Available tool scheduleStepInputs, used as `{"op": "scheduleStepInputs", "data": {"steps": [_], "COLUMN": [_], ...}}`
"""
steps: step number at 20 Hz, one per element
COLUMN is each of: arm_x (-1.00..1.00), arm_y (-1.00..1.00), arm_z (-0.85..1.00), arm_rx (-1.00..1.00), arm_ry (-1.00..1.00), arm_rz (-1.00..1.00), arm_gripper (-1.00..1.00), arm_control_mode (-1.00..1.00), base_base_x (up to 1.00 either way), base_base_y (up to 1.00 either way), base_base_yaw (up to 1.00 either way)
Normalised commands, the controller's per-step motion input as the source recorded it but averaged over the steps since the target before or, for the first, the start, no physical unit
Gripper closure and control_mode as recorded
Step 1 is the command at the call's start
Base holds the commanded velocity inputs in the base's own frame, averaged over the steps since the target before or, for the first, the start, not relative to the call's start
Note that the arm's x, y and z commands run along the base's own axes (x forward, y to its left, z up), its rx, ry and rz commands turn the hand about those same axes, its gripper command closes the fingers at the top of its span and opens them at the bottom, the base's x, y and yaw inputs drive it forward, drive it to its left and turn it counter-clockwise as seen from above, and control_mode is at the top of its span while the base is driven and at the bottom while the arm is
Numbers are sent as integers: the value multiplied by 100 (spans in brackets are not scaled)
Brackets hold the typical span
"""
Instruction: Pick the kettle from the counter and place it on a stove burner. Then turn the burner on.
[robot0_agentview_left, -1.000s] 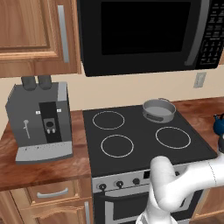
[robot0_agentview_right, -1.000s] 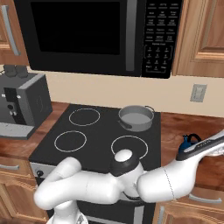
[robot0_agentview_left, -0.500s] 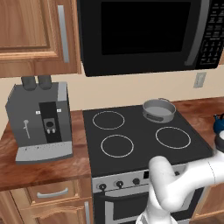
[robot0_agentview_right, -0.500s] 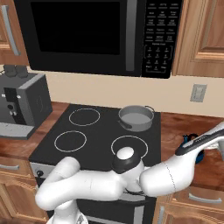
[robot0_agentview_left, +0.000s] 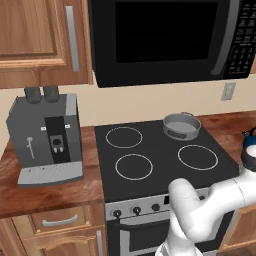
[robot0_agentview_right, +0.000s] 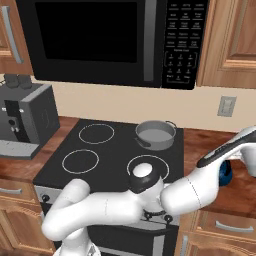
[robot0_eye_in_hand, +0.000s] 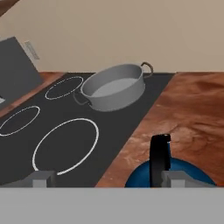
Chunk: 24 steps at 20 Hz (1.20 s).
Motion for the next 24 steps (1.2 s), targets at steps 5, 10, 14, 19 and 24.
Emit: {"op": "scheduleStepInputs", "data": {"steps": [5,10,14,19,24], "arm_x": [23,-1,-21,-10,3], "arm_y": [1,0,0,0,4], "arm_z": [0,-21,-52,-48,-11], "arm_rx": [-2,-7,-10,-13,-9], "arm_ry": [19,21,26,19,4], "arm_rz": [-8,-14,-16,-11,0], "arm_gripper": [-100,-100,-100,-100,-100], "arm_control_mode": [-100,-100,-100,-100,-100], "base_base_x": [0,0,0,0,0], "base_base_y": [0,0,0,0,0], "base_base_yaw": [0,0,0,0,0]}}
